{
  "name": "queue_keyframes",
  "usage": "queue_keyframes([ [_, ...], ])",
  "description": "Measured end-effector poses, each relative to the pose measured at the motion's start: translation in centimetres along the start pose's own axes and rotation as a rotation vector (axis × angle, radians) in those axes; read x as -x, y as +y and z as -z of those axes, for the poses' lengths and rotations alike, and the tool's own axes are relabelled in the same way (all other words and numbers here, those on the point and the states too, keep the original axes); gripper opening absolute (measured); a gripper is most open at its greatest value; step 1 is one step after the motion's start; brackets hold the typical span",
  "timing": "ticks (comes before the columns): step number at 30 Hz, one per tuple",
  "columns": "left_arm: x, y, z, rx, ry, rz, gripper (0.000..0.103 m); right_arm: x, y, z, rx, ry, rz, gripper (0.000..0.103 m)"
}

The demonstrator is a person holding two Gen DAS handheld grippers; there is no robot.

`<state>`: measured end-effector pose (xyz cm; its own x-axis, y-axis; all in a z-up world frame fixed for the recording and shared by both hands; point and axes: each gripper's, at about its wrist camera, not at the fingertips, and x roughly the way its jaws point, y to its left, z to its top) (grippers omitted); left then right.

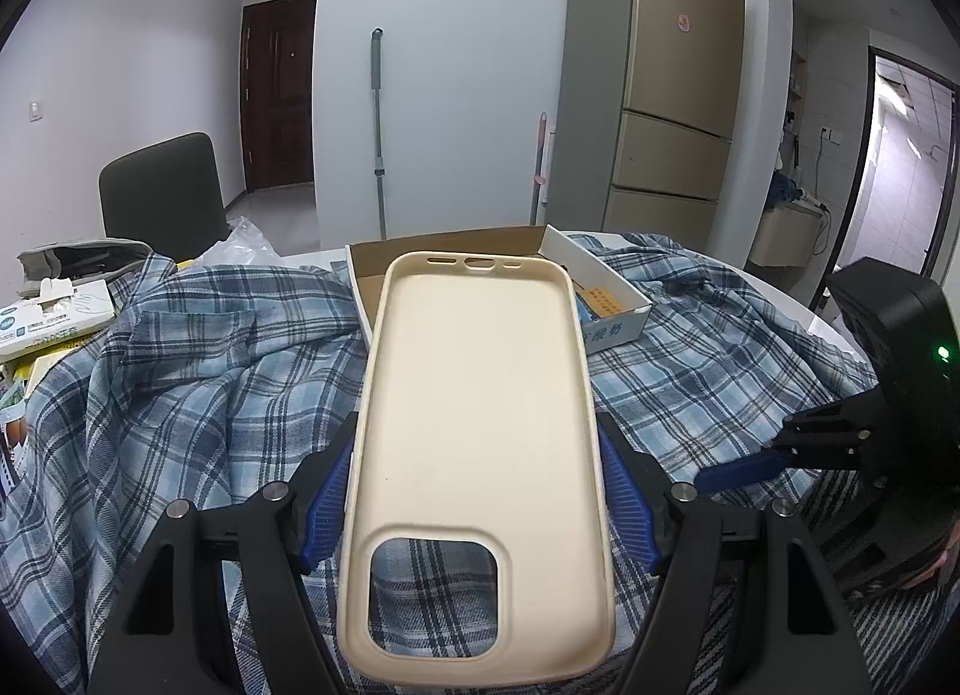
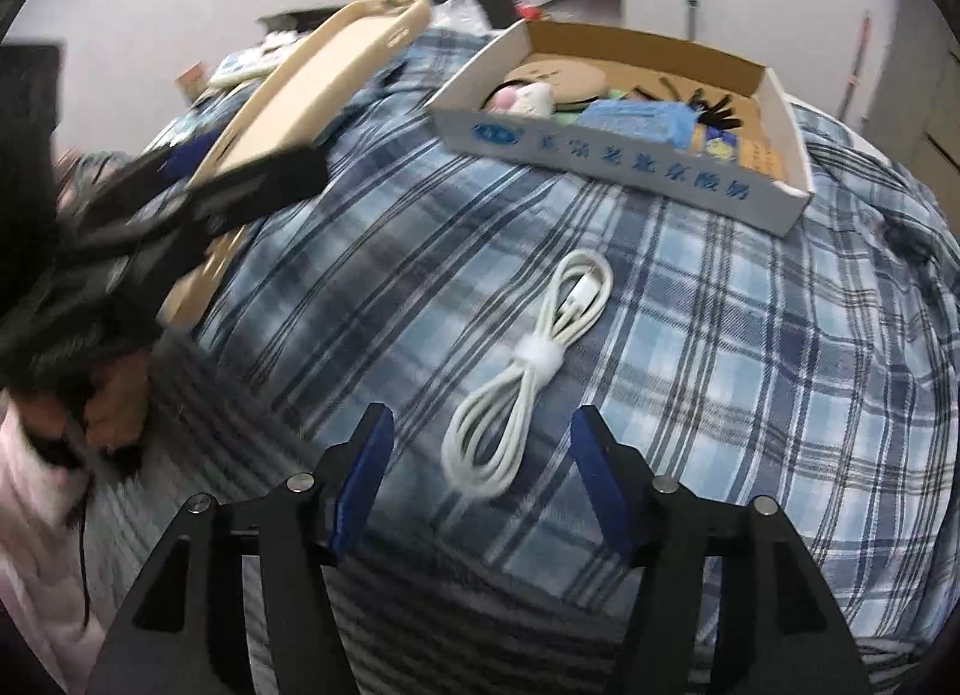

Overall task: Organize soft objects
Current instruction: 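Grasp the coiled white USB cable with the right gripper and lift it, then lower the phone case and white cable into the box and open both grippers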

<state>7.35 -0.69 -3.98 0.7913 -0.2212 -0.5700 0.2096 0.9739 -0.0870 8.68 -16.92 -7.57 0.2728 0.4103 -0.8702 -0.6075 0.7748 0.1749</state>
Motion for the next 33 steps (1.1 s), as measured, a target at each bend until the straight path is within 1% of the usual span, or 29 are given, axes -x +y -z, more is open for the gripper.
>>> queue_keyframes([
  [1,0.0,0.0,0.0,0.0,0.0,0.0,0.075,-0.1,0.1,-0.1,-0.016,-0.01,0.011,0.06],
  [3,0.0,0.0,0.0,0.0,-0.001,0.0,0.075,-0.4,-0.2,-0.7,-0.054,-0.024,0.039,0.049],
  [5,0.0,0.0,0.0,0.0,0.0,0.001,0.075,-0.8,-0.6,-1.2,-0.089,-0.025,0.053,0.037],
  [8,0.0,0.1,0.0,0.0,0.001,0.001,0.075,-1.8,-0.6,-1.6,-0.086,-0.007,0.058,0.033],
  [11,0.0,0.0,0.0,0.0,0.0,0.002,0.075,-2.7,0.0,-1.5,-0.037,0.001,0.124,0.024],
  [13,0.0,0.0,0.0,-0.001,-0.001,0.002,0.075,-2.5,0.1,-1.4,-0.023,-0.011,0.144,0.018],
  [16,0.2,0.0,0.0,-0.001,-0.007,0.003,0.075,-1.8,0.4,-1.2,0.016,-0.044,0.209,0.017],
  [19,0.4,-0.1,0.0,0.0,-0.02,0.0,0.075,-0.8,0.2,-1.1,0.007,-0.073,0.182,0.017],
  [23,1.5,-0.3,-0.3,-0.008,-0.058,-0.017,0.075,1.2,0.1,-1.0,0.003,-0.13,0.193,0.017],
  [25,2.1,-0.4,-0.7,-0.018,-0.087,-0.04,0.075,2.6,0.2,-0.9,0.005,-0.159,0.194,0.017],
  [27,2.9,-0.8,-1.2,-0.038,-0.131,-0.087,0.075,3.5,0.2,-1.6,0.001,-0.198,0.205,0.017],
  [28,3.2,-0.9,-1.6,-0.044,-0.147,-0.1,0.075,4.2,0.1,-2.0,0.002,-0.22,0.211,0.017],
  [30,3.5,-1.0,-2.8,-0.041,-0.159,-0.114,0.075,5.5,0.3,-2.7,0.001,-0.262,0.234,0.017],
  [33,3.8,-1.1,-4.9,-0.021,-0.176,-0.129,0.075,7.6,-0.1,-4.7,-0.008,-0.338,0.259,0.017],
])
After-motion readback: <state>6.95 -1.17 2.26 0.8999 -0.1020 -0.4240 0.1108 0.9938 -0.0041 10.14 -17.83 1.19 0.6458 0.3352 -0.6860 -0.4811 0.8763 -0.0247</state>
